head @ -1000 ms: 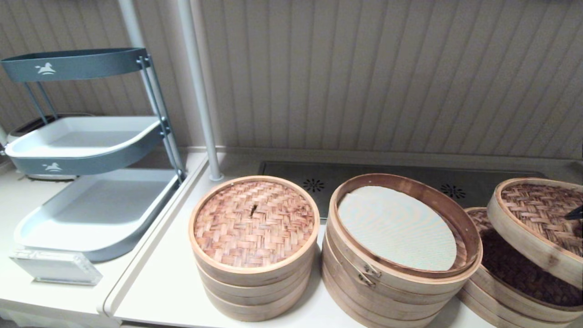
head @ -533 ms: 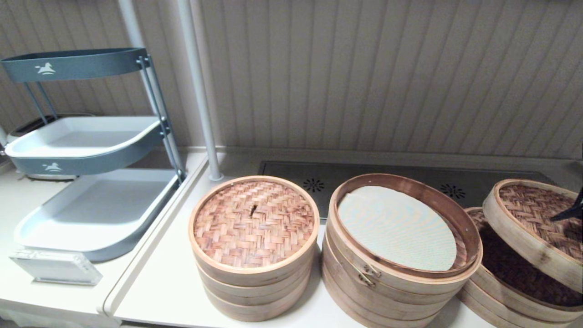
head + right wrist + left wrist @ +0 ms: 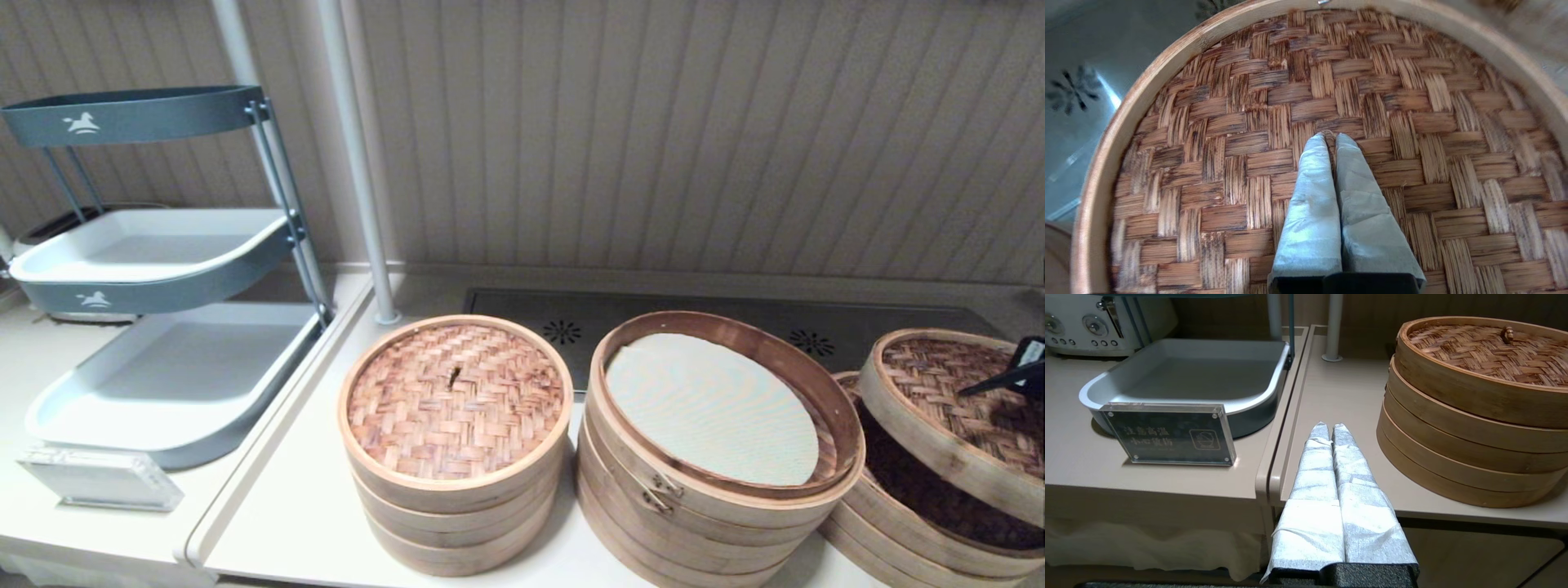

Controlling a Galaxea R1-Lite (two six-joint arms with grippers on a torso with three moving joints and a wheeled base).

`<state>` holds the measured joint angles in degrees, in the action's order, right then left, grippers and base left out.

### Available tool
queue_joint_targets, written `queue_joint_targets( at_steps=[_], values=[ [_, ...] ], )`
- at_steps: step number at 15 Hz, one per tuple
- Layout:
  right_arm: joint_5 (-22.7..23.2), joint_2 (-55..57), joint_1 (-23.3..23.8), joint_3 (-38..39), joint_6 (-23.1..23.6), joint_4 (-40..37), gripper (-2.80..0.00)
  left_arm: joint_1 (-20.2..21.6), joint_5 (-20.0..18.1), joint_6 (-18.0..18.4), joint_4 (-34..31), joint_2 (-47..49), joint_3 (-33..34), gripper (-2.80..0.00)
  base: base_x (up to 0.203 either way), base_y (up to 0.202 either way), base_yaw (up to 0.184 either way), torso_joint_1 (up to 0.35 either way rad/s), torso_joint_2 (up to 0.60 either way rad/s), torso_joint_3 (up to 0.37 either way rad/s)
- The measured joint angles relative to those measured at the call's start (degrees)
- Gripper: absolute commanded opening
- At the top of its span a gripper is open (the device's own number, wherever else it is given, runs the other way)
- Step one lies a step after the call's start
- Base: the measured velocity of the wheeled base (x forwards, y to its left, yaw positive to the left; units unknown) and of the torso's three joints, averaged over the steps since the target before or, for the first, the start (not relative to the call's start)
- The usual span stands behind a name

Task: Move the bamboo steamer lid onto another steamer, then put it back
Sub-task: Put the steamer

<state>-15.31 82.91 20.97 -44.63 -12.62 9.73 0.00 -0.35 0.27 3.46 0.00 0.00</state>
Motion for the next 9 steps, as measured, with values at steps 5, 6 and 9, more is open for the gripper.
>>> queue_joint_targets(
  at_steps=[5,6,9],
  values=[
    [0.0,3.3,-0.2,1.1,0.0,3.6,-2.8,0.0,-0.1,0.0,0.0,0.0,0.0,-2.8,0.0,0.0,0.0,0.0,0.0,0.0],
    [0.0,4.0,-0.2,1.5,0.0,4.8,-2.8,0.0,-0.1,0.0,0.0,0.0,0.0,-2.8,0.0,0.0,0.0,0.0,0.0,0.0],
    [-0.1,6.0,-0.2,2.5,0.2,9.2,-2.8,0.0,-0.1,0.0,0.0,0.0,0.0,-2.8,0.0,0.0,0.0,0.0,0.0,0.0]
  ],
)
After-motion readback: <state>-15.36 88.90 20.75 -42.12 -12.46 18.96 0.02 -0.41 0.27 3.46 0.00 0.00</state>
